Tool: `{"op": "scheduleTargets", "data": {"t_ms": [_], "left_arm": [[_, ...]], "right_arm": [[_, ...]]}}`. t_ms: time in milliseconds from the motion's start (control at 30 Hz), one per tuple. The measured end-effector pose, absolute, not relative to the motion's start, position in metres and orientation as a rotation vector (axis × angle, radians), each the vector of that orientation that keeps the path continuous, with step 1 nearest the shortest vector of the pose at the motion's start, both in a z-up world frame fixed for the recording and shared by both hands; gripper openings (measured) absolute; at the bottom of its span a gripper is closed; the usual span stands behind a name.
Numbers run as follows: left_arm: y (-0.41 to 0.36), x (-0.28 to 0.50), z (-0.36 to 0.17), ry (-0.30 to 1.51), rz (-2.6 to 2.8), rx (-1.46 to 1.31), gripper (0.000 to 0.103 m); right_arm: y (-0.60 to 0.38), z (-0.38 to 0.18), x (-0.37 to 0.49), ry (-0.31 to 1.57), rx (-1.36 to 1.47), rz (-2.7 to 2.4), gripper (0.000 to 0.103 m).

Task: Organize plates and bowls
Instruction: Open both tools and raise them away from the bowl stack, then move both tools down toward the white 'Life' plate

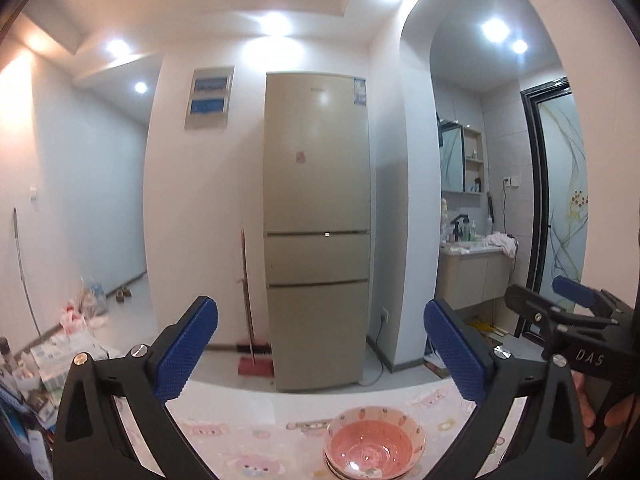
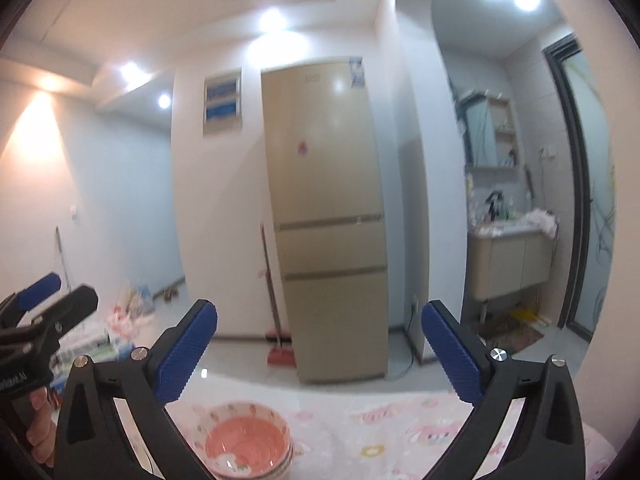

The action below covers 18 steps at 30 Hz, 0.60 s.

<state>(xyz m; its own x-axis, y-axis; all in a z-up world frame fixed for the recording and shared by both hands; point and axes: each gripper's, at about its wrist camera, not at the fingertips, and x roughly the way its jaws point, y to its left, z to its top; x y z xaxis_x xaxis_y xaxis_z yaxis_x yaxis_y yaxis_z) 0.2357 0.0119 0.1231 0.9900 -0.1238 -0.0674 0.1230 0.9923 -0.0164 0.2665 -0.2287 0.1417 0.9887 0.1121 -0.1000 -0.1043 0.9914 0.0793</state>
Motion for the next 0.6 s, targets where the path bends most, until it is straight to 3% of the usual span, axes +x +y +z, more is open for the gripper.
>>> {"op": "scheduleTargets", "data": {"t_ms": [600], "left_arm": [[0.014, 0.167, 0.173, -0.094, -0.149, -0.022, 0.103]], "right_arm": [[-0.213, 0.210, 0.170, -0.070, 0.046, 0.056, 0.103]]}}
